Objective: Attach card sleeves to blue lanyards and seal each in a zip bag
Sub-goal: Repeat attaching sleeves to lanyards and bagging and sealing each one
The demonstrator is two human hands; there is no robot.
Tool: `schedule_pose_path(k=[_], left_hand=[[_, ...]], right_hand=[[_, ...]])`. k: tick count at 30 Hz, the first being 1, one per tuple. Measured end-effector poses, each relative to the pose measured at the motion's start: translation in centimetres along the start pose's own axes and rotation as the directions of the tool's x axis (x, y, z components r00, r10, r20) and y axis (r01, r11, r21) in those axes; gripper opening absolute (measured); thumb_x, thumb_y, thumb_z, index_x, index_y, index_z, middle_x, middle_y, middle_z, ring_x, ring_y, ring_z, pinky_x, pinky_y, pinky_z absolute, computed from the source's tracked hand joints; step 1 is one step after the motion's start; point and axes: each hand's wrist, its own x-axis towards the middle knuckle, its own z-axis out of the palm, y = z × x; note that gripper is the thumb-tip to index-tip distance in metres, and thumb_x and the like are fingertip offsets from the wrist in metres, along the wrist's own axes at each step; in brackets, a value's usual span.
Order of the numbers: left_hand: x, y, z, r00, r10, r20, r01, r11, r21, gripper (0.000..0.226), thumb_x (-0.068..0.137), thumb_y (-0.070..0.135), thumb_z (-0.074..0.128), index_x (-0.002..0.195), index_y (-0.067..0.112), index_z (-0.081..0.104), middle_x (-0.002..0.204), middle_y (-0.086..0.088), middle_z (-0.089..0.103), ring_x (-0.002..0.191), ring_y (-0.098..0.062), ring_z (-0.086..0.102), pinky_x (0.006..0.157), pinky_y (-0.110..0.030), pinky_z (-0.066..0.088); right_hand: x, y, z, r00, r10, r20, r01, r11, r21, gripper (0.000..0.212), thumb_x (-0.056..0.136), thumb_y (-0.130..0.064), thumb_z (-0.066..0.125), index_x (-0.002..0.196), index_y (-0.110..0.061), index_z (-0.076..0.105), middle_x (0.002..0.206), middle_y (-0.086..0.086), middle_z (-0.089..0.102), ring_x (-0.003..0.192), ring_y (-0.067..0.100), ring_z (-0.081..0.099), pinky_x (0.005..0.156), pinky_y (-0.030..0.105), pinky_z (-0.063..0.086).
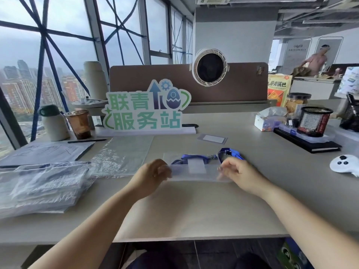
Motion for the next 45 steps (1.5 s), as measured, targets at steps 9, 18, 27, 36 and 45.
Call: schedule_pose_path(k=[9, 18, 27, 36, 45], left_hand=[[2.1, 0.5, -0.1, 0.934, -0.3, -0.192, 0.316, 0.947, 0.06, 0.016, 0.084, 0.036, 0.065, 0.083, 0.021, 0.062, 0.094, 0.002, 0.064, 0.093, -0.022, 0.06, 0.073, -0.028, 0.043], [3.5, 0.1, 1.2, 0.902, -0.405, -0.15, 0.43, 0.807, 0.405, 0.047, 0.082, 0.057, 0.056, 0.118, 0.028, 0.06, 0.13, -0.003, 0.047, 0.123, -0.028, 0.04, 0.098, -0.035, 0.032], [4.2, -0.2, 1.2, 0.908, -0.387, -0.163, 0.408, 0.904, 0.126, 0.009, 0.083, 0.029, 0.059, 0.074, 0.028, 0.057, 0.1, -0.002, 0.068, 0.094, -0.026, 0.061, 0.076, -0.031, 0.047], [0.3, 0.2, -8.2, 0.862, -0.276, -0.425, 0.289, 0.957, -0.035, 0.015, 0.086, 0.022, 0.06, 0.074, 0.03, 0.057, 0.086, 0.006, 0.066, 0.082, -0.016, 0.062, 0.065, -0.027, 0.043], [-8.7, -4.3, -22.3, 0.643, -0.297, -0.706, 0.421, 0.907, 0.002, 0.019, 0.084, 0.021, 0.065, 0.069, 0.03, 0.059, 0.084, 0.006, 0.066, 0.086, -0.016, 0.062, 0.079, -0.033, 0.05]], right_hand=[[3.0, 0.4, 1.6, 0.974, 0.194, -0.115, -0.193, 0.981, 0.018, 0.029, 0.08, -0.028, 0.073, 0.101, -0.016, 0.056, 0.073, -0.003, 0.063, 0.066, 0.008, 0.059, 0.065, 0.021, 0.047], [6.1, 1.2, 2.3, 0.934, 0.327, -0.146, -0.347, 0.723, -0.597, 0.049, 0.078, -0.062, 0.058, 0.117, -0.031, 0.059, 0.132, 0.0, 0.047, 0.124, 0.022, 0.043, 0.1, 0.035, 0.037], [6.3, 0.8, 2.4, 0.941, 0.262, -0.215, -0.334, 0.825, -0.456, 0.017, 0.082, -0.037, 0.065, 0.068, -0.034, 0.055, 0.099, -0.011, 0.065, 0.1, 0.018, 0.057, 0.087, 0.033, 0.044], [7.6, -7.3, 5.1, 0.98, 0.051, -0.192, -0.098, 0.964, -0.246, 0.008, 0.083, -0.034, 0.065, 0.082, -0.029, 0.059, 0.09, -0.01, 0.065, 0.092, 0.019, 0.06, 0.089, 0.037, 0.045], [10.9, -19.8, 16.7, 0.982, -0.187, 0.024, 0.188, 0.982, -0.034, 0.012, 0.083, -0.034, 0.064, 0.086, -0.025, 0.057, 0.093, -0.004, 0.064, 0.096, 0.023, 0.058, 0.094, 0.046, 0.043]])
